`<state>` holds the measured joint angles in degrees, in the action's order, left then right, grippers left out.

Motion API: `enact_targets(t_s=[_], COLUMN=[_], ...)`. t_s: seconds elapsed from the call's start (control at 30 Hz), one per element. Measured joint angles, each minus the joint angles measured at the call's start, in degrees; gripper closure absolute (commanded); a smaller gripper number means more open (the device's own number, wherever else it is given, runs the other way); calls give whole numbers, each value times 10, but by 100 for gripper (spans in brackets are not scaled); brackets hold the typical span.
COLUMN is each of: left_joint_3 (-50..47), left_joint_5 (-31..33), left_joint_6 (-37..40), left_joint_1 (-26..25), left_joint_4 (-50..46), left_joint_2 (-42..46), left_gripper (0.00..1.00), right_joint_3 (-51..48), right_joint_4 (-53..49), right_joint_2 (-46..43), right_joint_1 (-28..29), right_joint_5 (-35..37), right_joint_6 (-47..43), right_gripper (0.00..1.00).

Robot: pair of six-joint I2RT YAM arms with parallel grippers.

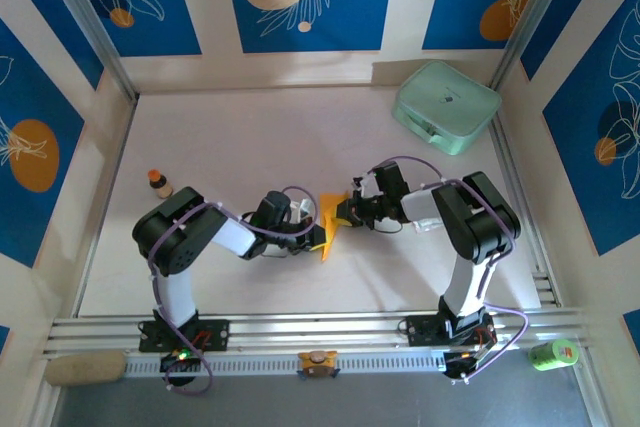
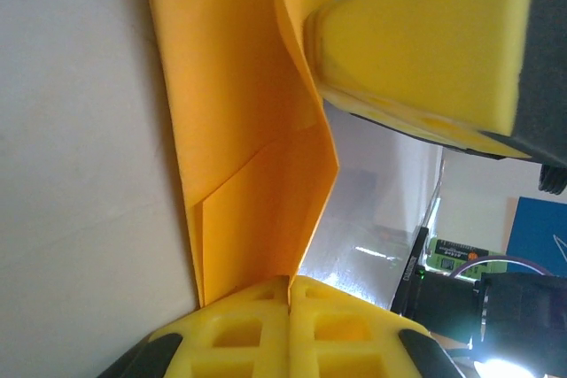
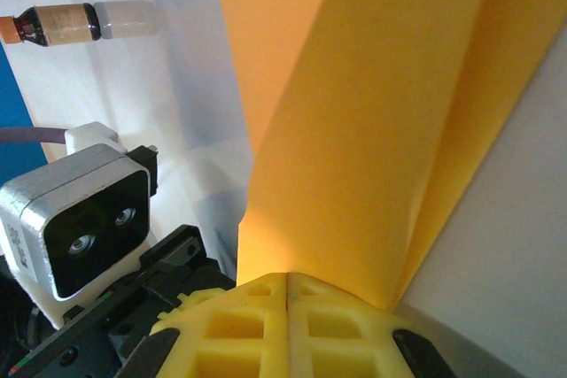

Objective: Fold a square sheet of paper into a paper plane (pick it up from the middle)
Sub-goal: Fold the wing for the fifth time at the center of the table.

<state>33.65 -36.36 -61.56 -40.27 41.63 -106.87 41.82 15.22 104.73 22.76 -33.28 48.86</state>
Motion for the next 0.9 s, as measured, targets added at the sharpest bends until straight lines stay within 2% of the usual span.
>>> enact_targets(t_s=[0.27,0.33,0.4,0.5,0.6,0.9], left_joint_3=[-10,-10,-10,-13,-11,21], left_joint_5=[12,13,14,15,15,8], left_joint_6=[-12,-13,-14,-10,-7,17], left_joint_1=[0,-1,-1,-2,-2,0], left_joint_4=[15,17,17,16,7,-68], left_joint_2=[3,3,5,14,23,32], left_gripper=[100,91,87,75,69,66], right_joint_3=[7,10,14,16,17,17], right_joint_4=[7,5,1,-2,-3,-3], right_joint_2=[20,21,24,24,24,24], right_joint_1=[1,2,2,3,4,4], right_joint_5=[-3,-3,-2,-1,-1,-1], right_joint_6=[2,2,2,2,2,2], right_gripper=[95,95,95,95,95,95])
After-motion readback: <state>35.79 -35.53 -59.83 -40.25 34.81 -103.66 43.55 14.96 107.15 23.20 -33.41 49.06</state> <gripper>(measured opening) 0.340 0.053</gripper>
